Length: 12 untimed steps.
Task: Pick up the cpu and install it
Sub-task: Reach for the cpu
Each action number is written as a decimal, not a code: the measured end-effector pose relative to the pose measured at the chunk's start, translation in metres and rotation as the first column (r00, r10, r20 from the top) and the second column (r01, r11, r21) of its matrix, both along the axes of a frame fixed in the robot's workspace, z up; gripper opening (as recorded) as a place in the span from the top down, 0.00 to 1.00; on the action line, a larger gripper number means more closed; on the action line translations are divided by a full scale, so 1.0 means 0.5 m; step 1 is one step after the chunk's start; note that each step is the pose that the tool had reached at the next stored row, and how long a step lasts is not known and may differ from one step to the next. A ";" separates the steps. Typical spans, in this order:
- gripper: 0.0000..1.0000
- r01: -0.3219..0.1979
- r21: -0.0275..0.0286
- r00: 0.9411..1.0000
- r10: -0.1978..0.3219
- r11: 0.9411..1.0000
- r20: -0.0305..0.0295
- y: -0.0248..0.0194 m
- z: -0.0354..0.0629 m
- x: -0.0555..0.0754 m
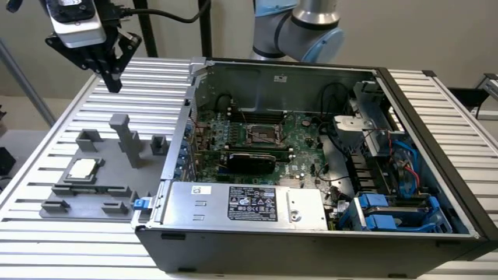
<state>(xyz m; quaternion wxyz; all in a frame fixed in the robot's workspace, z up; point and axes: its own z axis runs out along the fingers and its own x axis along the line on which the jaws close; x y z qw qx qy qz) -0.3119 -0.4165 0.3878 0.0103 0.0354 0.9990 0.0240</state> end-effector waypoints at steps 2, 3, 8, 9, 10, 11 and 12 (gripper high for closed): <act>0.89 0.000 0.000 1.000 0.000 1.000 0.000 -0.0008 -0.002 -0.018; 0.89 0.000 0.000 1.000 0.000 1.000 0.000 -0.0013 -0.003 -0.028; 0.89 0.000 0.000 1.000 0.000 1.000 0.000 -0.0029 -0.009 -0.073; 0.89 0.000 0.000 1.000 0.000 1.000 0.000 -0.0032 -0.011 -0.082; 0.89 0.000 0.000 1.000 0.000 1.000 0.000 -0.0035 -0.013 -0.092; 0.89 0.000 0.000 1.000 0.000 1.000 0.000 -0.0037 -0.014 -0.101; 0.89 0.000 0.000 1.000 0.000 1.000 0.000 -0.0040 -0.016 -0.110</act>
